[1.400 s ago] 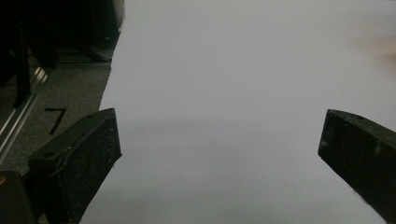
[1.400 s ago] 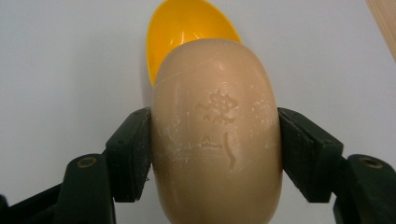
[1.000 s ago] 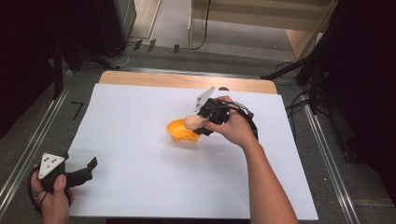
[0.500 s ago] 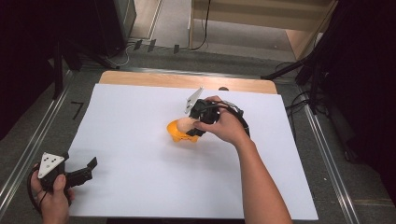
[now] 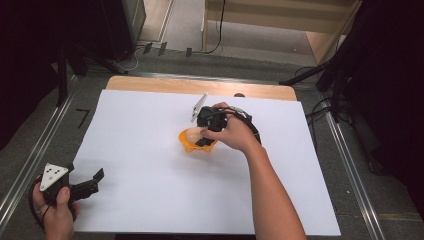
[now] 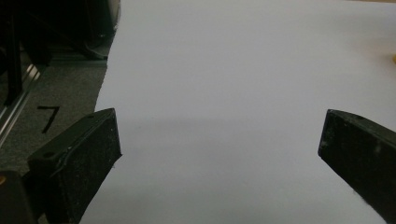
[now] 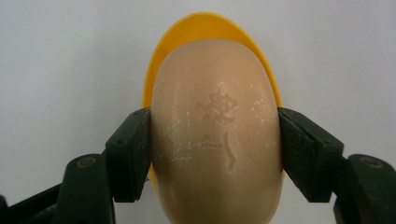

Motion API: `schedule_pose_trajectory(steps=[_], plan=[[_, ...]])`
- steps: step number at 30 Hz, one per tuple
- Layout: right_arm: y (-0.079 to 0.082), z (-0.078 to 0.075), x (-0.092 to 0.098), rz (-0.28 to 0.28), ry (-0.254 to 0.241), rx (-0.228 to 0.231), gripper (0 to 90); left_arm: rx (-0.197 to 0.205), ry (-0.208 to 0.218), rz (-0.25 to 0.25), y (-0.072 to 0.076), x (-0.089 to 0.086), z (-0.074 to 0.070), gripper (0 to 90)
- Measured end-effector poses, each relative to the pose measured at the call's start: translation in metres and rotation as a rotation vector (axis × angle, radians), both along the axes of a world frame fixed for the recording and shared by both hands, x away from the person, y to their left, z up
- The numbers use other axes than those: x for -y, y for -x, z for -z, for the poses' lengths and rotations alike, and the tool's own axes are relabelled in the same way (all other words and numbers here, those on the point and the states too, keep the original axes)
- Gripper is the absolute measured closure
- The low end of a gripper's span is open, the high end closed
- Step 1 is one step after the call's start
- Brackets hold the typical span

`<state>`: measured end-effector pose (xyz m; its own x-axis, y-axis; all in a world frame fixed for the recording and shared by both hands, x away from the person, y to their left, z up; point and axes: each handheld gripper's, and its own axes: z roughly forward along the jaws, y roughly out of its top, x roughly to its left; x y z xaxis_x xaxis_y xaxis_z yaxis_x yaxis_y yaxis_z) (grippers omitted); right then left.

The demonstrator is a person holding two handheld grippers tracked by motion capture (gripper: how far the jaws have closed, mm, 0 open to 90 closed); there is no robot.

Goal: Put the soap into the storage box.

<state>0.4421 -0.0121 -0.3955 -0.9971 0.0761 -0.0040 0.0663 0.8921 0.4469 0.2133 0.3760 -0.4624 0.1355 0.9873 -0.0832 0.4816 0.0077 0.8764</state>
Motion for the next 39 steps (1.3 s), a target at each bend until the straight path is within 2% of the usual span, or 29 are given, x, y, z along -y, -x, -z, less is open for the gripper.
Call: schedule_pose_trajectory(steps=[7, 12, 17, 24, 25, 29, 31, 32, 35, 37, 39], plan=[[-0.004, 0.002, 0.003, 0.025, 0.008, -0.027, 32.2, 0.001, 0.002, 0.001, 0.0, 0.0, 0.0, 0.0], [-0.004, 0.001, 0.004, 0.015, 0.016, 0.004, 31.9, 0.001, 0.002, 0.0, 0.0, 0.0, 0.0, 0.0], [-0.004, -0.004, 0.007, 0.035, -0.019, -0.001, 31.2, 0.001, 0.003, 0.0, 0.0, 0.0, 0.0, 0.0], [-0.002, -0.009, 0.015, 0.061, -0.032, 0.009, 29.6, 0.002, 0.006, 0.0, 0.0, 0.0, 0.0, 0.0], [-0.001, -0.011, 0.019, 0.085, -0.048, 0.003, 28.6, 0.001, 0.006, 0.0, 0.0, -0.001, 0.0, 0.0], [0.002, -0.013, 0.027, 0.119, -0.086, -0.013, 28.0, -0.001, 0.003, 0.001, 0.0, 0.0, 0.0, 0.0], [0.004, -0.014, 0.033, 0.152, -0.09, 0.007, 24.6, 0.0, 0.003, 0.002, 0.0, 0.0, 0.0, 0.0], [0.009, -0.014, 0.04, 0.2, -0.072, 0.044, 22.8, 0.001, 0.004, 0.001, 0.0, 0.0, 0.0, 0.0], [0.012, -0.013, 0.048, 0.229, -0.072, 0.054, 22.3, 0.001, 0.003, -0.001, 0.0, 0.0, 0.0, 0.0], [0.016, -0.014, 0.058, 0.262, -0.09, 0.042, 22.2, 0.0, 0.001, -0.002, 0.0, 0.0, 0.0, 0.0], [0.018, -0.014, 0.069, 0.29, -0.131, 0.017, 20.9, -0.001, -0.001, -0.001, 0.0, 0.0, 0.0, 0.0]])
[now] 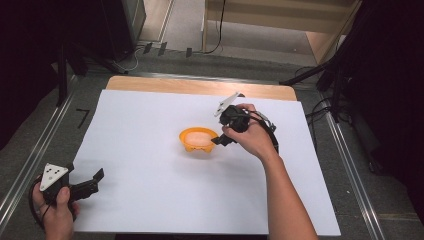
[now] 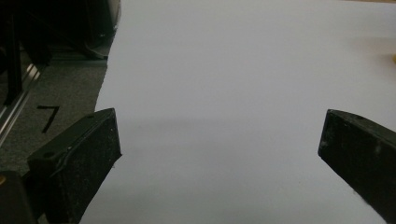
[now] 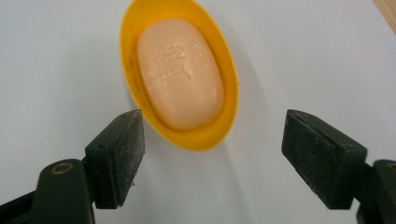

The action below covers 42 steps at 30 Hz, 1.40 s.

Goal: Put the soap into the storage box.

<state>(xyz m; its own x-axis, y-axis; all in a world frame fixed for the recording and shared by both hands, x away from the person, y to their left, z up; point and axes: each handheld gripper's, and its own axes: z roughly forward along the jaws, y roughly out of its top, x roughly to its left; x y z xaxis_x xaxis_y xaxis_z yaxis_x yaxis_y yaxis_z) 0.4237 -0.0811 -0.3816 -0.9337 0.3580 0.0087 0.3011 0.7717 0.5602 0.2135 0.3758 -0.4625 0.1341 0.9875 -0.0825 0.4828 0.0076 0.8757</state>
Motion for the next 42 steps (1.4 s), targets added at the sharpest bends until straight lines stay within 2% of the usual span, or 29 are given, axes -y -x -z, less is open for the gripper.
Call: schedule_pose_trajectory(steps=[4, 7, 8, 13, 16, 20, 22, 29, 33, 37, 42], plan=[[0.008, 0.003, 0.025, 0.077, -0.047, -0.026, 13.3, -0.003, -0.006, 0.0, 0.0, 0.0, 0.0, 0.0], [0.012, 0.006, 0.034, 0.106, -0.064, -0.029, 13.1, -0.004, -0.006, -0.001, 0.0, 0.0, 0.0, 0.0], [0.016, 0.008, 0.042, 0.13, -0.086, -0.035, 13.0, -0.004, -0.008, -0.002, 0.0, 0.001, 0.0, 0.0], [0.025, 0.013, 0.057, 0.182, -0.104, -0.026, 12.7, 0.002, -0.009, 0.0, 0.001, 0.0, 0.0, 0.0], [0.034, 0.02, 0.074, 0.214, -0.129, -0.02, 11.4, 0.003, -0.009, -0.001, 0.001, 0.001, 0.0, 0.0], [0.041, 0.024, 0.087, 0.238, -0.15, -0.015, 11.3, 0.004, -0.012, -0.001, 0.0, 0.001, 0.0, 0.0], [0.048, 0.029, 0.099, 0.25, -0.189, -0.02, 11.3, 0.004, -0.014, -0.001, 0.0, 0.001, 0.0, 0.0], [0.061, 0.038, 0.124, 0.312, -0.22, 0.004, 10.1, 0.005, -0.014, -0.001, 0.001, 0.001, 0.0, 0.0], [0.07, 0.044, 0.133, 0.345, -0.22, 0.011, 9.0, 0.005, -0.015, 0.0, 0.001, 0.001, 0.0, 0.0], [0.077, 0.05, 0.139, 0.359, -0.217, 0.018, 8.3, 0.005, -0.015, 0.001, 0.001, 0.001, 0.0, 0.0], [0.089, 0.057, 0.151, 0.384, -0.241, 0.024, 3.7, 0.004, -0.015, 0.003, 0.0, 0.001, 0.0, 0.0]])
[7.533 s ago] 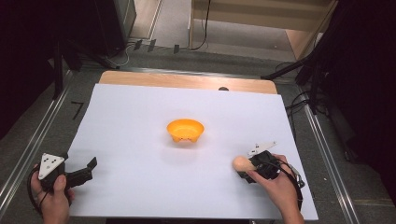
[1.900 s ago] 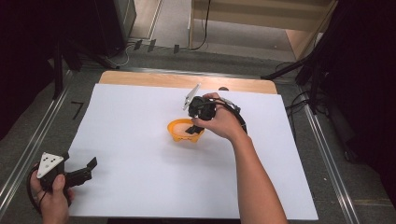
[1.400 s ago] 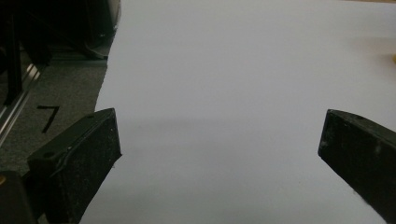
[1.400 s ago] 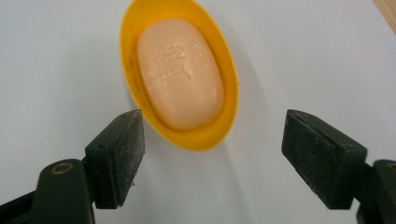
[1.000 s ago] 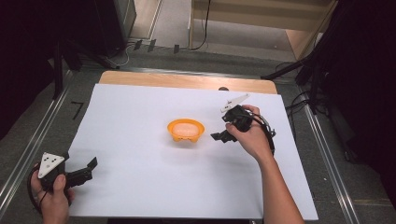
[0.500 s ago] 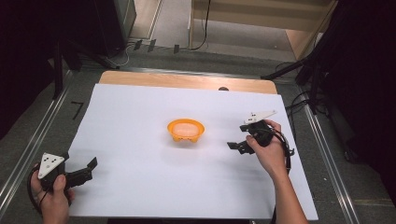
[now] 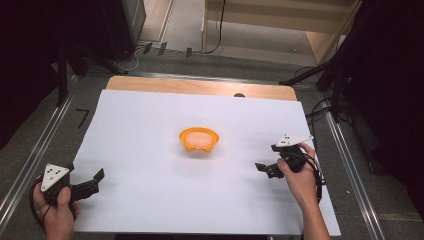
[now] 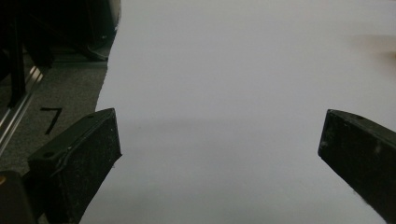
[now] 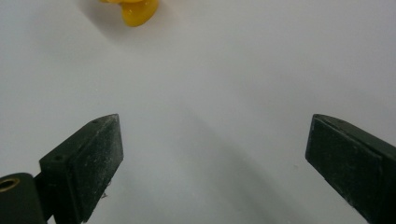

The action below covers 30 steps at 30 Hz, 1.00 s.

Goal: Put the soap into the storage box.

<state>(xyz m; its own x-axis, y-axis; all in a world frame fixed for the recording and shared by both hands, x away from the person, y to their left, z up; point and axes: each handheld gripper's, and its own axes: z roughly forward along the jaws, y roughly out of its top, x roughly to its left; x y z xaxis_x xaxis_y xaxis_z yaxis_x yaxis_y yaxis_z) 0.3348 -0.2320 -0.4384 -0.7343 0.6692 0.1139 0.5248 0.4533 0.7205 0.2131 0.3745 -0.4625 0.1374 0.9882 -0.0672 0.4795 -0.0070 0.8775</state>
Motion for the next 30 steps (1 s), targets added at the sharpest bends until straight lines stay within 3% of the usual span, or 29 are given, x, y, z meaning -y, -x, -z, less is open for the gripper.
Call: schedule_pose_trajectory(steps=[17, 30], plan=[[0.04, 0.025, 0.04, 0.11, -0.054, 0.015, 0.0, -0.001, -0.003, -0.002, 0.0, 0.0, 0.0, 0.0], [0.076, 0.03, 0.077, 0.19, -0.097, 0.052, 0.0, -0.002, -0.006, -0.005, 0.0, 0.001, 0.0, 0.0]])
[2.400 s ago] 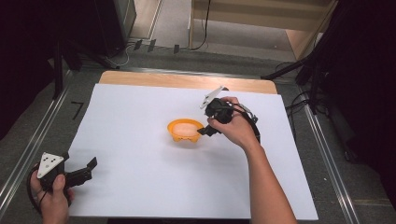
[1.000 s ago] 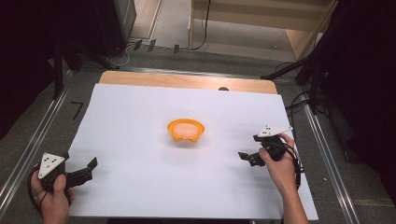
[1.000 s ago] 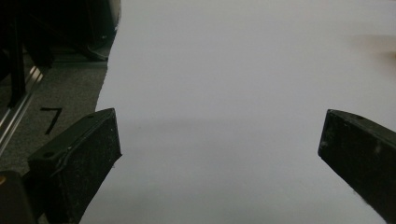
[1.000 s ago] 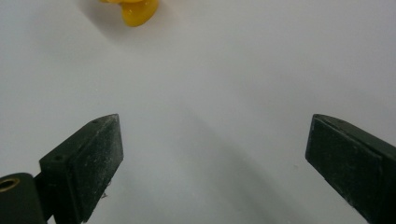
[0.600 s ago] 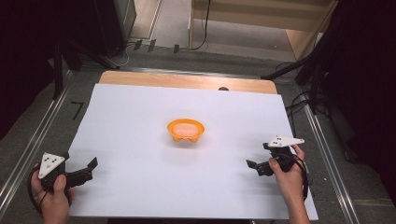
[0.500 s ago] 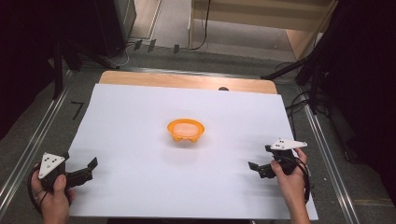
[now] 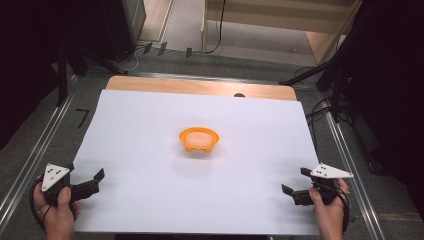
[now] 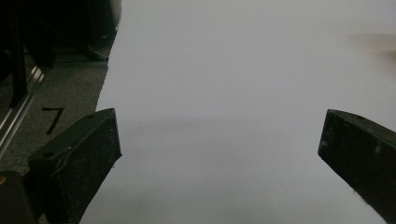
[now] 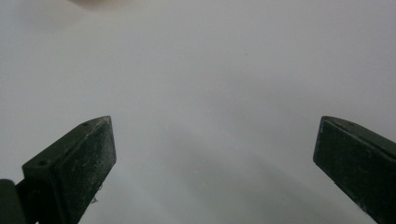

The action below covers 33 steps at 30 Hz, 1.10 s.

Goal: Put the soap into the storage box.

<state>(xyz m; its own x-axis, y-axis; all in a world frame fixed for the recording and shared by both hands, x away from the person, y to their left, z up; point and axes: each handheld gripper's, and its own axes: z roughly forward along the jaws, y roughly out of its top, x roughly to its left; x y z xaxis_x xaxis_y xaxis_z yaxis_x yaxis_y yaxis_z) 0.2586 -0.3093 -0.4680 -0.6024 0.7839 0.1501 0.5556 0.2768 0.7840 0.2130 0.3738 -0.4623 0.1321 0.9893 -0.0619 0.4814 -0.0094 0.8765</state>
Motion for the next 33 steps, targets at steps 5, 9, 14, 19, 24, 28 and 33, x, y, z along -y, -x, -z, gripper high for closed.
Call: schedule_pose_trajectory(steps=[5, 9, 14, 19, 24, 28, 33], plan=[[0.014, 0.005, 0.016, 0.032, -0.011, 0.006, 0.0, -0.001, 0.0, 0.0, 0.0, 0.0, 0.0, 0.0], [0.022, 0.011, 0.023, 0.049, -0.025, 0.01, 0.0, -0.001, -0.003, -0.001, 0.0, 0.0, 0.0, 0.0], [0.031, 0.018, 0.031, 0.046, -0.04, 0.026, 0.0, 0.0, -0.003, -0.002, 0.0, 0.0, 0.0, 0.0], [0.036, 0.019, 0.037, 0.078, -0.057, 0.06, 0.0, 0.002, 0.001, -0.005, 0.0, 0.0, 0.0, 0.0], [0.044, 0.02, 0.04, 0.127, -0.093, 0.135, 0.0, 0.0, 0.004, -0.002, 0.0, 0.0, 0.0, 0.0], [0.044, 0.022, 0.041, 0.14, -0.109, 0.128, 0.0, -0.001, 0.007, -0.001, 0.0, -0.001, 0.0, 0.0], [0.041, 0.023, 0.036, 0.118, -0.055, 0.105, 8.4, -0.008, 0.013, -0.001, -0.001, -0.001, 0.0, 0.0]])
